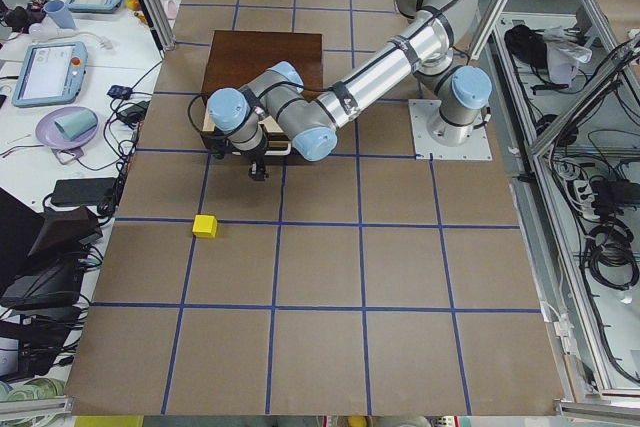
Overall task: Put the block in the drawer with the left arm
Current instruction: 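Release the handle and move the left gripper above the yellow cube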
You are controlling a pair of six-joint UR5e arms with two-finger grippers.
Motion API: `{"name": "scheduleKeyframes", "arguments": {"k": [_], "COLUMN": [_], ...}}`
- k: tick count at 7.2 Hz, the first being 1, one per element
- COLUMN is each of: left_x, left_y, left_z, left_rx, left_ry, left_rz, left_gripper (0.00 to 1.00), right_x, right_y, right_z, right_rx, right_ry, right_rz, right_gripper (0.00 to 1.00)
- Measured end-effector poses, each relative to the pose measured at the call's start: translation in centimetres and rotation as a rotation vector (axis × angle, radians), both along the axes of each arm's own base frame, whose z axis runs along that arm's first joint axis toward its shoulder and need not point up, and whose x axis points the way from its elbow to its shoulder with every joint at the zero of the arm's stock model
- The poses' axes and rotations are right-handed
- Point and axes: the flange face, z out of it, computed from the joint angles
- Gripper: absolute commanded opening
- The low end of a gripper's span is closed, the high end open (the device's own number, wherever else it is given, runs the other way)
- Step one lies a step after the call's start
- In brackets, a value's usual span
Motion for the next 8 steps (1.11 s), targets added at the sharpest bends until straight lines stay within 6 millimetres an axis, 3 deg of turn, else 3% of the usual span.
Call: {"name": "scheduleKeyframes", "arguments": {"k": [4,6,8], "left_x": [0.5,2.2,4.4], "left_y": [-0.6,-2.0,-4.4], "left_z": [3.3,4.8,4.0], "left_rx": [-0.046,-0.061,-0.097], "left_ry": [-0.041,-0.103,-0.16], "left_rz": [0.011,0.005,0.004], "left_gripper": [1.0,1.0,1.0], "right_x": [0.0,0.0,0.0], "right_y": [0.0,0.0,0.0], "right_z": [0.0,0.0,0.0], "right_rx": [0.0,0.0,0.0], "right_ry": [0.0,0.0,0.001], "right_rz": [0.0,0.0,0.0], "right_gripper": [1.0,1.0,1.0]}}
